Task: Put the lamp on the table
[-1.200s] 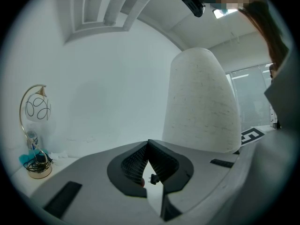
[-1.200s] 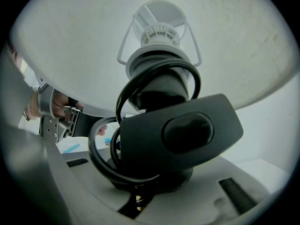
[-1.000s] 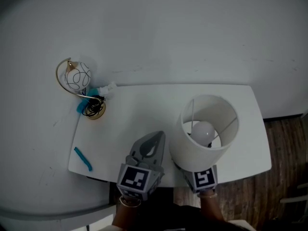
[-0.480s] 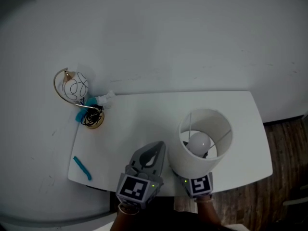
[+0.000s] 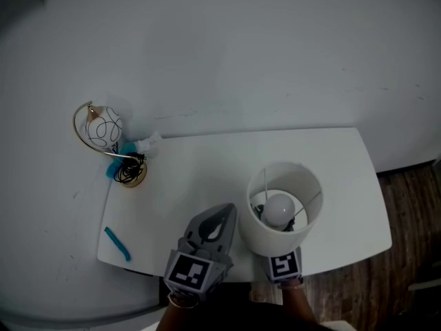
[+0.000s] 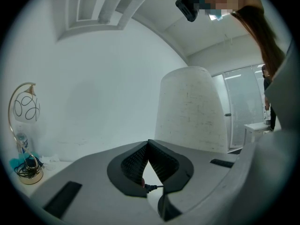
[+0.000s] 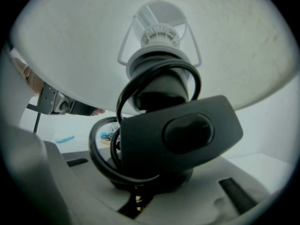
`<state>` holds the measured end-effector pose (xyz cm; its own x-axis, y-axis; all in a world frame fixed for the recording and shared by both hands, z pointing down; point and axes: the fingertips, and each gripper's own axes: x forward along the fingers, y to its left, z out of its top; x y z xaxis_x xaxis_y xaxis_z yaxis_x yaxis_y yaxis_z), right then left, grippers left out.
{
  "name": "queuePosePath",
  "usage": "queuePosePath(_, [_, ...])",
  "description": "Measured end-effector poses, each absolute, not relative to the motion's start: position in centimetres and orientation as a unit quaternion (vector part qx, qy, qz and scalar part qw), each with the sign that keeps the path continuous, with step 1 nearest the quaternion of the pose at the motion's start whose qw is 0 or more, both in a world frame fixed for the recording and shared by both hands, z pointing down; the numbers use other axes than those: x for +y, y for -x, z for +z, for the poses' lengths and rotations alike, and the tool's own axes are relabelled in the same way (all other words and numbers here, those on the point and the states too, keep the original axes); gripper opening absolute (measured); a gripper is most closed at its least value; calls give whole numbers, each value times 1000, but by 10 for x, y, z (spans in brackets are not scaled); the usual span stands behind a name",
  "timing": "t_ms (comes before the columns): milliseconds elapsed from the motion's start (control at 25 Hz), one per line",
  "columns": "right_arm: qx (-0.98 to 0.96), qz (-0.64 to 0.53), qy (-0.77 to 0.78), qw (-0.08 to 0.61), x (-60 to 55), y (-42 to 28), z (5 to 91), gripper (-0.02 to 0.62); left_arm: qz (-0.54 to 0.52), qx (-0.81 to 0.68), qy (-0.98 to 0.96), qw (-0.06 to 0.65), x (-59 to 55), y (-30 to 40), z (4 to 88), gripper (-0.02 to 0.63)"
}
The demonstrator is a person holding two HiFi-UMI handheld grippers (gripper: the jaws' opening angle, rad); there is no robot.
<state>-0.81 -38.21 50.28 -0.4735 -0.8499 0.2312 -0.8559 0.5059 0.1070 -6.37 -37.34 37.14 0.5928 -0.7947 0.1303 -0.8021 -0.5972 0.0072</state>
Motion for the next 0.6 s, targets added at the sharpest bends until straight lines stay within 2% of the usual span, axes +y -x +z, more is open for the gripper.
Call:
queuePosePath(440, [-856,20,-503,116,-379,4,514,23,64,-438,-896,35,-367,61,375,-6])
queuePosePath(600, [-859,-26,-503,87,-386,7,500,25,64,-434,-898,35,-364,62,376,-6])
